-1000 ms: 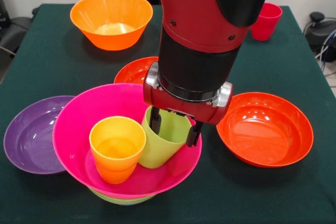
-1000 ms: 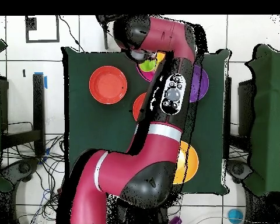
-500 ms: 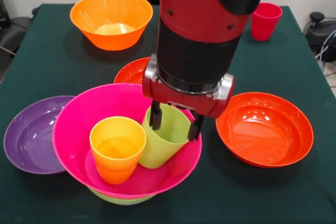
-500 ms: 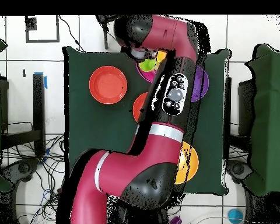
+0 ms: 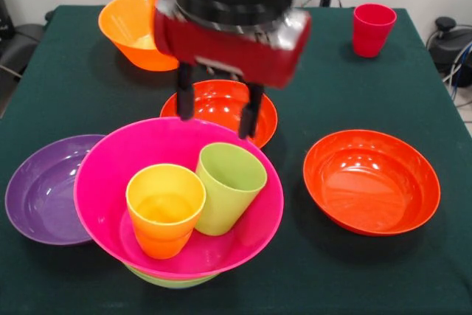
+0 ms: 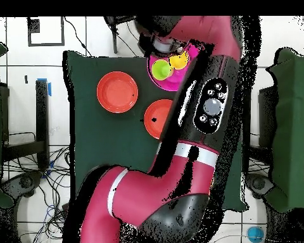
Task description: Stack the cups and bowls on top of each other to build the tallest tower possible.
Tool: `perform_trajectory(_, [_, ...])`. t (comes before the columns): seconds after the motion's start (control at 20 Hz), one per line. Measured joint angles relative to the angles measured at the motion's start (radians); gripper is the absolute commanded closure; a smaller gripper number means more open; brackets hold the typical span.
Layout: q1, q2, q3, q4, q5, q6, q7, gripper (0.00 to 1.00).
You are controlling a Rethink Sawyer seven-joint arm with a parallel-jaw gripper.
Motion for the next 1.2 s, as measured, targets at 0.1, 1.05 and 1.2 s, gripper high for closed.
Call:
perform_trajectory(0.1, [-0.014, -0.02, 0.001, 0.0, 0.001, 0.009, 0.0, 0.0])
perform_trajectory(1.05, [-0.091, -0.1, 0.013, 0.036, 0.001, 0.05, 0.0, 0.0])
perform_trajectory(1.2, [-0.075, -0.106, 0.017, 0.06, 0.001, 0.05, 0.0, 0.0])
